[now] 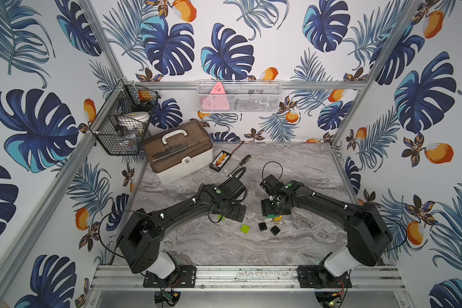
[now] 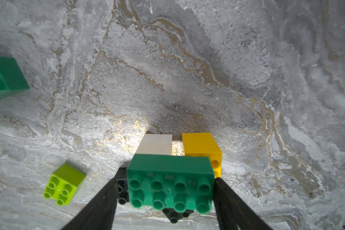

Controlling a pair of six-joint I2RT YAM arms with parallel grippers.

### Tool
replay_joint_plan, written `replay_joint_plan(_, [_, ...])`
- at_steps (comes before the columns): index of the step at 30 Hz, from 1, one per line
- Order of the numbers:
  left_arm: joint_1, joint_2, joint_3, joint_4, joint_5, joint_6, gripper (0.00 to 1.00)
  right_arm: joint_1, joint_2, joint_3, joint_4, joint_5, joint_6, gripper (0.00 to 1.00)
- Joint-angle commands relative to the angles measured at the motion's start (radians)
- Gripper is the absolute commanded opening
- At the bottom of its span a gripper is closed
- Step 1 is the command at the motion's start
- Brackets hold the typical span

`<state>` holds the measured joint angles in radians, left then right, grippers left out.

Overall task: Assemble a giraffe with lego
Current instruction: Assemble the lego brick with the lego brick.

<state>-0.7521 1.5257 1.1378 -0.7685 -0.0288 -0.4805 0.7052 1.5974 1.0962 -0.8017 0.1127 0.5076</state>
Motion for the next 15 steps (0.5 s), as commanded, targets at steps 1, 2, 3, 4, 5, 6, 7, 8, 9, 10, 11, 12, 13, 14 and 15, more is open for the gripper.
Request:
replay_joint_plan(1, [0.000,-0.009,-0.006,-0.002,-0.016,-0.012,0.98,0.014,0.022,0.021,-0.035,0.025,0.014,0.77])
replay_joint_plan(2, [0.000,-0.013,-0.007,-0.001,-0.017,-0.011,0.98,0.016,0.031,0.026,-0.041,0.029,0.015,0.77])
replay_joint_plan(3, [-0.001,-0.014,-0.010,-0.001,-0.018,-0.011,0.98,0.017,0.035,0.029,-0.043,0.031,0.016,0.77])
replay_joint_plan(4, [-0.001,-0.015,-0.010,-0.001,-0.019,-0.011,0.98,0.019,0.042,0.031,-0.048,0.034,0.015,0.76])
replay_joint_plan(5, [0.000,-0.018,-0.010,-0.002,-0.019,-0.010,0.98,0.021,0.048,0.034,-0.052,0.038,0.017,0.76])
replay_joint_plan(6, [-0.001,-0.019,-0.010,-0.002,-0.020,-0.009,0.98,0.021,0.052,0.034,-0.056,0.042,0.017,0.76])
replay_joint_plan(7, [0.000,-0.019,-0.013,-0.002,-0.020,-0.009,0.98,0.021,0.056,0.034,-0.060,0.043,0.017,0.76])
replay_joint_plan(8, [0.000,-0.022,-0.014,-0.003,-0.018,-0.009,0.98,0.022,0.060,0.034,-0.063,0.047,0.016,0.76])
replay_joint_plan(9, [0.000,-0.022,-0.013,-0.002,-0.018,-0.009,0.98,0.022,0.061,0.034,-0.066,0.047,0.015,0.76])
replay_joint_plan(10, [0.000,-0.024,-0.016,-0.002,-0.017,-0.008,0.98,0.022,0.063,0.034,-0.068,0.050,0.015,0.74])
replay_joint_plan(11, [0.000,-0.024,-0.014,-0.001,-0.017,-0.008,0.98,0.023,0.064,0.034,-0.070,0.052,0.017,0.72])
replay_joint_plan(12, [0.000,-0.024,-0.018,-0.001,-0.017,-0.007,0.98,0.023,0.065,0.034,-0.071,0.053,0.017,0.69])
replay_joint_plan(13, [0.000,-0.025,-0.017,0.000,-0.017,-0.006,0.98,0.023,0.067,0.034,-0.073,0.053,0.017,0.67])
replay_joint_plan(14, [0.000,-0.025,-0.017,0.000,-0.017,-0.006,0.98,0.023,0.066,0.063,-0.075,0.057,0.017,0.64])
replay_joint_plan(15, [0.000,-0.025,-0.018,0.000,-0.017,-0.005,0.98,0.023,0.067,0.064,-0.077,0.057,0.019,0.61])
